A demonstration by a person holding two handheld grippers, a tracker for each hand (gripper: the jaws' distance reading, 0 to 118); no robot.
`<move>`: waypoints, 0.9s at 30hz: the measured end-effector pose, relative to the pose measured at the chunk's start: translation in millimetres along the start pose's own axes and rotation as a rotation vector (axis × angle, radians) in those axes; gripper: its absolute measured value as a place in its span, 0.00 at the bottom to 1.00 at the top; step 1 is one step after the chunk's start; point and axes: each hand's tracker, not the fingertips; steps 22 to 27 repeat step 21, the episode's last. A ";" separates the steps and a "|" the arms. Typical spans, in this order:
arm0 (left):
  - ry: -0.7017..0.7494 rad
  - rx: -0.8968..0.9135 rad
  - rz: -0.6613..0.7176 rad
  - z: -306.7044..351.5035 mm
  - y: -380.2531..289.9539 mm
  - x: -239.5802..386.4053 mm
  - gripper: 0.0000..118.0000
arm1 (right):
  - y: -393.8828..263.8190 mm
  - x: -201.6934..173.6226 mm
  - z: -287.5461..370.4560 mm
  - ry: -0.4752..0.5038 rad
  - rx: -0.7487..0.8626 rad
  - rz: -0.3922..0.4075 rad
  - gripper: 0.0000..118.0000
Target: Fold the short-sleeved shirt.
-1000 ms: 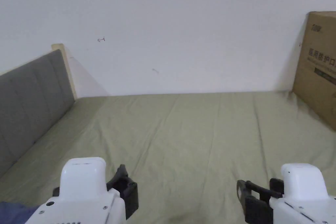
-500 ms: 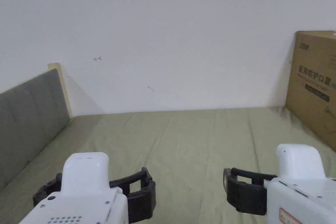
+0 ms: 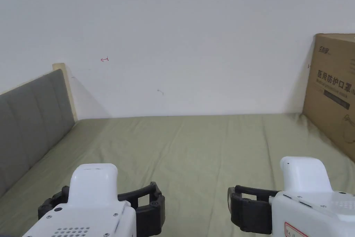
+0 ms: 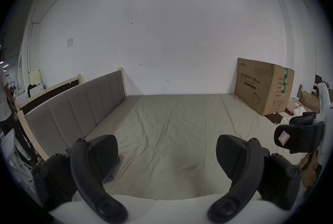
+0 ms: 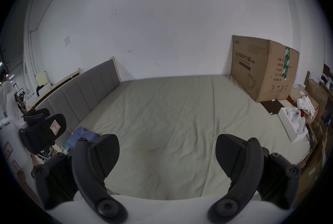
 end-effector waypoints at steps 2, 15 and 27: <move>0.002 -0.004 -0.004 0.0 -0.7 -0.2 0.95 | 1.4 -0.5 -0.8 -0.011 -0.010 0.010 0.93; 0.000 -0.012 0.014 0.2 -3.5 -3.3 0.95 | -3.2 9.3 14.7 -0.081 0.160 0.033 0.93; -0.005 -0.012 0.015 2.3 -5.9 -1.0 0.95 | -8.2 9.4 20.2 -0.088 0.227 0.058 0.93</move>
